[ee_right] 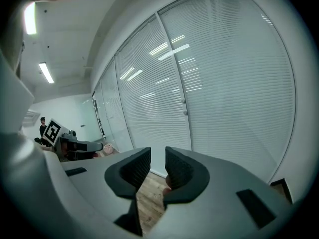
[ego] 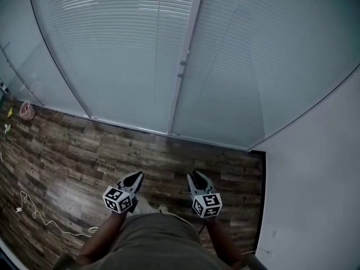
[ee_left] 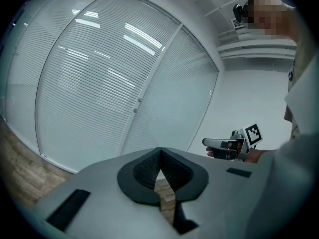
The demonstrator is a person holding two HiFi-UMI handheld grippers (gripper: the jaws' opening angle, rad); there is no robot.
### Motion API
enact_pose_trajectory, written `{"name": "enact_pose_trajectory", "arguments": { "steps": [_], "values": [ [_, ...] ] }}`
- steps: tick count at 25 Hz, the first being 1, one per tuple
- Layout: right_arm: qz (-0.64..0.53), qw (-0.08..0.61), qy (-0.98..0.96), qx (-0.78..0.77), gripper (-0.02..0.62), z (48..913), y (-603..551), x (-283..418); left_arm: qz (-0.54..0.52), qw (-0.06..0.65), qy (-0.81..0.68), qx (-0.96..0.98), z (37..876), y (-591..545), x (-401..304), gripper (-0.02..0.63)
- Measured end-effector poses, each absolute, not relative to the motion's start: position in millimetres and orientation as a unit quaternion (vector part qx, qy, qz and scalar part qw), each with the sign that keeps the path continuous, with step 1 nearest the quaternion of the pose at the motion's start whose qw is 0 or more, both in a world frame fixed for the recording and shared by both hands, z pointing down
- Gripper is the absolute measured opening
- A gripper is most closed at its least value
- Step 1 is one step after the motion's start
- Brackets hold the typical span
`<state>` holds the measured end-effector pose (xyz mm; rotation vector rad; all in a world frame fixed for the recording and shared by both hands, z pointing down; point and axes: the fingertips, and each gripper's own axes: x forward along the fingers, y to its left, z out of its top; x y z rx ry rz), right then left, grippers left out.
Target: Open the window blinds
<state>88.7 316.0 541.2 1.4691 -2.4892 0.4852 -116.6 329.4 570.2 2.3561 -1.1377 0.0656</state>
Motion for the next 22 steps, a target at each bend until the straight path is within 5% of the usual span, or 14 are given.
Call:
{"name": "enact_pose_trajectory", "arguments": {
  "steps": [22],
  "values": [
    [0.173,0.116,-0.809,0.549,0.097,534,227,23,0.017,0.276,-0.353,0.894,569,216,-174,0.015]
  ]
}}
